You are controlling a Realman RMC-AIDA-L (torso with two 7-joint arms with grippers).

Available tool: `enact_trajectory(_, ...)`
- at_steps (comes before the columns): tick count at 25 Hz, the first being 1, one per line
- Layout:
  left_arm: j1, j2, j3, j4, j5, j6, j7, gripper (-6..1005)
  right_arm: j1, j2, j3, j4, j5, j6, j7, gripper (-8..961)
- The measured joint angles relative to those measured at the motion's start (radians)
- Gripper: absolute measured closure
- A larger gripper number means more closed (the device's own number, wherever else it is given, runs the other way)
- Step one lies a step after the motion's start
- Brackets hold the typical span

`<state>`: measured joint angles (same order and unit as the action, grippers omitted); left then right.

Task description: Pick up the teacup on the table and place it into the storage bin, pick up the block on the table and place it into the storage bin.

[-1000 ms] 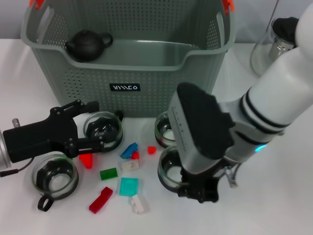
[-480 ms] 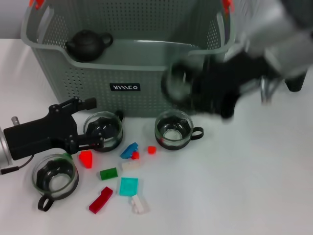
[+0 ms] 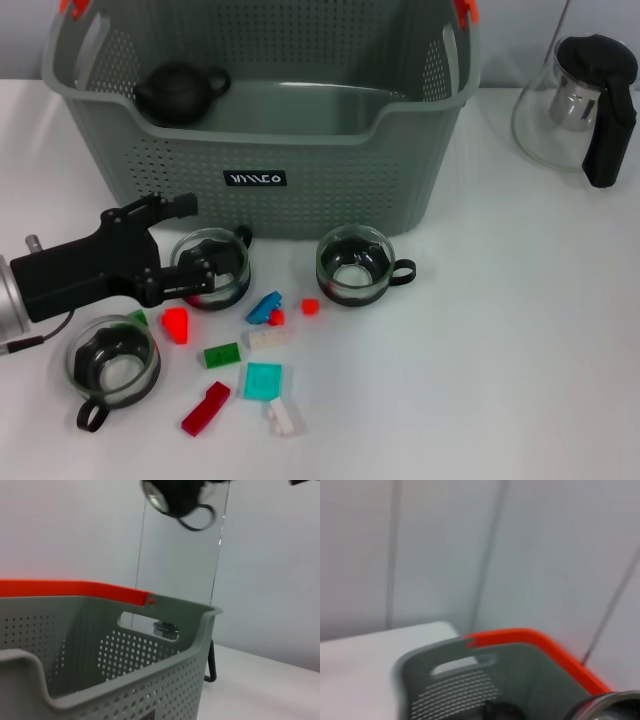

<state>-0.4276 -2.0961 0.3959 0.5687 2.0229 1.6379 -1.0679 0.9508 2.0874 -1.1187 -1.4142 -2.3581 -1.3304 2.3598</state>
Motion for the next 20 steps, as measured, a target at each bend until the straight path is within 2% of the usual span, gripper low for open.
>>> enact_trajectory(6,-0.004,-0.003,0.000,-0.003,-0.021,-0.002,0.000,64,0.226,-0.040,0.034,0.480,-0.086,0.174,0.009,898)
enact_trajectory(7,-0.003,-0.005,0.000,-0.003,-0.028,-0.003,0.000,64,0.276,-0.044,0.034,0.596,-0.107,0.219,0.004,898)
enact_trajectory(8,-0.002,-0.007,0.000,-0.004,-0.034,-0.004,0.000,64,0.276,-0.044,0.034,0.596,-0.107,0.219,0.004,897)
enact_trajectory(13,0.003,-0.015,0.000,-0.004,-0.040,-0.017,0.000,65,0.344,-0.038,0.032,0.766,-0.133,0.309,0.010,897)
enact_trajectory(20,0.008,-0.020,0.000,-0.004,-0.042,-0.023,-0.001,65,0.354,-0.017,0.031,0.928,-0.126,0.470,0.005,897)
